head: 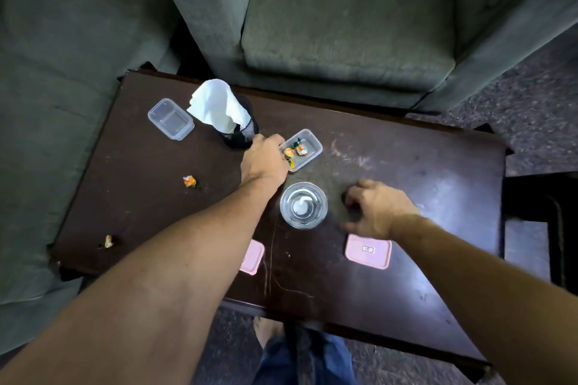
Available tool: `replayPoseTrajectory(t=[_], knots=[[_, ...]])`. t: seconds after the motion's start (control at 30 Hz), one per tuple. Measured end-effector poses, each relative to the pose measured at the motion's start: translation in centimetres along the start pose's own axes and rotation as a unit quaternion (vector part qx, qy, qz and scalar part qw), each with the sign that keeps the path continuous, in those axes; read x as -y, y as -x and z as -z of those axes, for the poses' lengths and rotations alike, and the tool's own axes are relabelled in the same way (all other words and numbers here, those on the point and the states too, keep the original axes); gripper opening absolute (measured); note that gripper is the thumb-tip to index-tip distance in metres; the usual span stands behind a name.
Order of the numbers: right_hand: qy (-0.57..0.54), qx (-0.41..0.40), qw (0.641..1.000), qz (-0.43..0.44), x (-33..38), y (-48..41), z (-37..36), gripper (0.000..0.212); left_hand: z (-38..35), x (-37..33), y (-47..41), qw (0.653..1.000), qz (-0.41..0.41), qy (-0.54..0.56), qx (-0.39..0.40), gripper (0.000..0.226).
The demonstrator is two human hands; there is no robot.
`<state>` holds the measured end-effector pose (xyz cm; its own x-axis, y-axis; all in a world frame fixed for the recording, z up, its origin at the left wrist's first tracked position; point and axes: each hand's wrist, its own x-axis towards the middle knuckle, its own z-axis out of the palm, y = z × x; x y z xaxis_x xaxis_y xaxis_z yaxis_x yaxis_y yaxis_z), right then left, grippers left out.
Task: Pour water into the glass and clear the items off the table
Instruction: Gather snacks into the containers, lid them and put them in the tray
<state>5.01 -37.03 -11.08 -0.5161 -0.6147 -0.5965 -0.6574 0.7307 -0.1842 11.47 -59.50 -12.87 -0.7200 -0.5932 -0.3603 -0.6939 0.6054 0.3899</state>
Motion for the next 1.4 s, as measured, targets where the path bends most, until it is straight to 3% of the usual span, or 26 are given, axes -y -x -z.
replayPoseTrajectory(t=[0.1,0.2,0.3,0.5,0.7,0.8,1.1,1.4], knots=[[0.068,0.055,0.996,0.022,-0.3,1.4,-2.0,0.076,-0.3,-1.1,-0.3,1.000,-0.018,0.000,0.011,0.029],[0.115,0.050,0.991,0.043,-0.2,2.4,-4.1,0.090,-0.9,-2.2,-0.6,1.000,-0.016,0.014,0.016,0.031],[0.132,0.042,0.989,0.056,0.1,3.0,-5.3,0.083,-1.6,-3.3,-0.6,0.999,-0.027,0.022,0.029,0.033],[0.064,0.023,0.997,0.036,-0.9,3.2,-4.8,0.071,-2.2,-5.4,-0.6,0.996,-0.042,0.046,0.071,0.033],[-0.046,-0.156,0.986,0.022,-1.4,0.8,0.5,0.076,-1.6,-6.1,-1.1,0.976,0.037,0.170,0.130,0.036],[-0.083,-0.203,0.975,0.029,-0.3,-1.5,2.9,0.078,-1.5,-6.0,-1.2,0.957,0.075,0.240,0.146,0.032],[-0.065,-0.176,0.982,0.022,2.4,-4.9,2.2,0.076,-0.7,-4.8,-1.3,0.934,0.117,0.273,0.200,0.016],[-0.042,-0.168,0.985,0.027,2.0,-4.9,2.3,0.075,-1.1,-4.6,-1.1,0.943,0.071,0.244,0.213,0.016]])
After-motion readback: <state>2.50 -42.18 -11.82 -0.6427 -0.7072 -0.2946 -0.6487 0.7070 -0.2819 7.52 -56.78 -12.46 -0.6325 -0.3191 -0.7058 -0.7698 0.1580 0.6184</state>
